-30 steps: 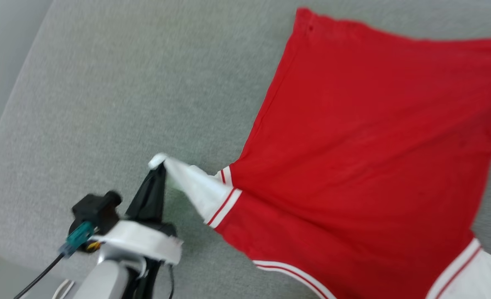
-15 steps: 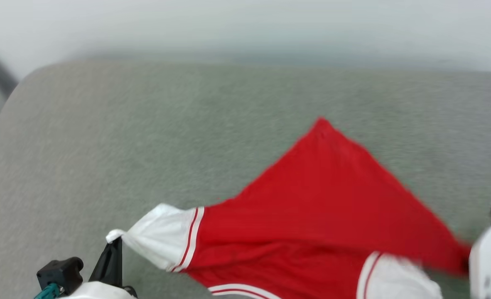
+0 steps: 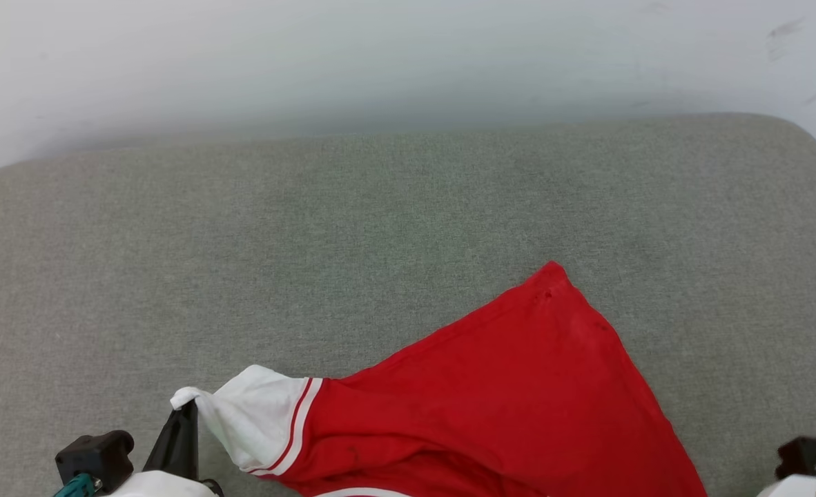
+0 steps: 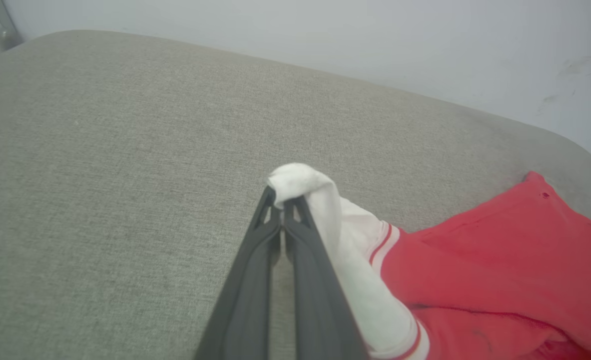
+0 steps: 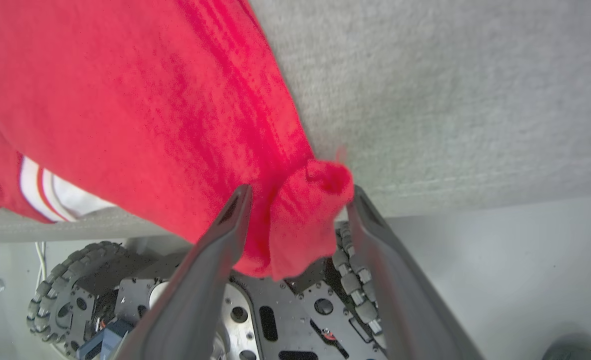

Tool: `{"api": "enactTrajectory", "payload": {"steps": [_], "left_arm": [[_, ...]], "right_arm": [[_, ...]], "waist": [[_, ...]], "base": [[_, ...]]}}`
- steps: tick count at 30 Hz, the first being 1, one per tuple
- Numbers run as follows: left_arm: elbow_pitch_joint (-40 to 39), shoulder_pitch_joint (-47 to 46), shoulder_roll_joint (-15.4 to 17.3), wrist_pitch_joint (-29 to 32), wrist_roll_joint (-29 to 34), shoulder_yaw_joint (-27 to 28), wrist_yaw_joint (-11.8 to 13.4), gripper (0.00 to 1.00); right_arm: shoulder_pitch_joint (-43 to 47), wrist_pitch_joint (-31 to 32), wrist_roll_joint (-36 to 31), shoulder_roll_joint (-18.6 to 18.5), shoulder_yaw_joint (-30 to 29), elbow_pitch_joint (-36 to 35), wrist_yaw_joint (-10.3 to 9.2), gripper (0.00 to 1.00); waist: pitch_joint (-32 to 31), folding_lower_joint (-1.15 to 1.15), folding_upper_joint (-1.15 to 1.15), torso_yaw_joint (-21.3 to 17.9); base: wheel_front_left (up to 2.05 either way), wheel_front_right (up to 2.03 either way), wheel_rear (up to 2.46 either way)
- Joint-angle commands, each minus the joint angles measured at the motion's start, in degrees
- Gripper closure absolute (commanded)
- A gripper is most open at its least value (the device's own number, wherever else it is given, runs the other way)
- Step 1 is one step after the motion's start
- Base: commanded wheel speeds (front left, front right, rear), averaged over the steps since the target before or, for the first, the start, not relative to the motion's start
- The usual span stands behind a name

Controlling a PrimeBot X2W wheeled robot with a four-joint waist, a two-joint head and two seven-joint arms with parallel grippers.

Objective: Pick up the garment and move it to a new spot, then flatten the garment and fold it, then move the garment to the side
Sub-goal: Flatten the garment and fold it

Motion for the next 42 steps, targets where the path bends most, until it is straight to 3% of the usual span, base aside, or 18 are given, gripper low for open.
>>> {"api": "enactTrajectory", "payload": {"steps": [1,9,14,17,25,35,36,37,38,42], "left_arm": [[-0.4,-0.4,0.3,0.1,0.2,0.0,0.2,1.0],[-3.0,-3.1,0.4,-0.3,1.1,-0.7,-0.1,1.0],[-4.9,-6.1,0.1,-0.8,2.0,-1.7,-0.9,1.0],[-5.4,-8.5,-0.3,-1.0,2.6,-2.4,-1.5,1.0],[-4.2,-13.2,-1.7,-2.6,3.2,-3.9,-3.2,1.0],[-0.7,-16.8,-3.5,-4.5,2.8,-5.0,-4.8,1.0],[-0.4,-17.0,-3.6,-4.5,2.8,-5.1,-5.0,1.0],[0.0,-17.1,-3.7,-4.7,2.7,-5.2,-5.2,1.0],[0.4,-17.3,-3.8,-4.8,2.7,-5.2,-5.3,1.0],[1.6,-17.2,-3.9,-5.0,2.5,-5.2,-5.6,1.0]], "right_arm": [[-2.0,-2.6,-0.6,-0.6,-0.3,-0.6,-0.04,0.0],[-13.2,-27.2,-2.7,-0.7,-3.1,2.7,-0.04,0.0],[-21.3,-31.9,-1.5,-3.1,0.2,6.6,-0.04,0.0],[-26.1,-27.5,0.4,-5.4,3.6,9.0,-0.03,0.0],[-38.4,-6.8,2.7,-10.1,10.6,14.0,-0.04,0.0],[-41.2,6.0,8.0,-9.9,18.3,19.7,-0.02,0.0],[-40.5,7.6,8.5,-9.7,18.9,20.6,-0.02,0.08],[-40.0,8.5,8.9,-9.5,19.4,21.1,-0.01,0.61],[-39.8,8.7,9.3,-9.4,19.6,21.2,0.05,1.0],[-40.0,8.0,9.4,-10.0,19.8,20.8,0.05,1.0]], "waist": [[0.5,0.01,0.0,0.1],[3.9,0.01,0.0,2.1],[7.9,0.01,0.0,4.7],[10.3,0.01,0.0,6.2],[15.1,0.01,0.0,9.7],[18.7,0.01,0.0,12.3],[18.7,0.01,0.0,12.4],[18.7,0.01,0.0,12.5],[18.6,0.01,0.0,12.6],[17.7,0.01,0.0,12.5]], "base": [[0.0,0.0,0.0],[0.0,0.0,0.0],[0.0,0.0,0.0],[0.0,0.0,0.0],[0.0,0.0,0.0],[0.0,0.0,0.0],[0.0,0.0,0.0],[0.0,0.0,0.0],[0.0,0.0,0.0],[0.0,0.0,0.0]]}}
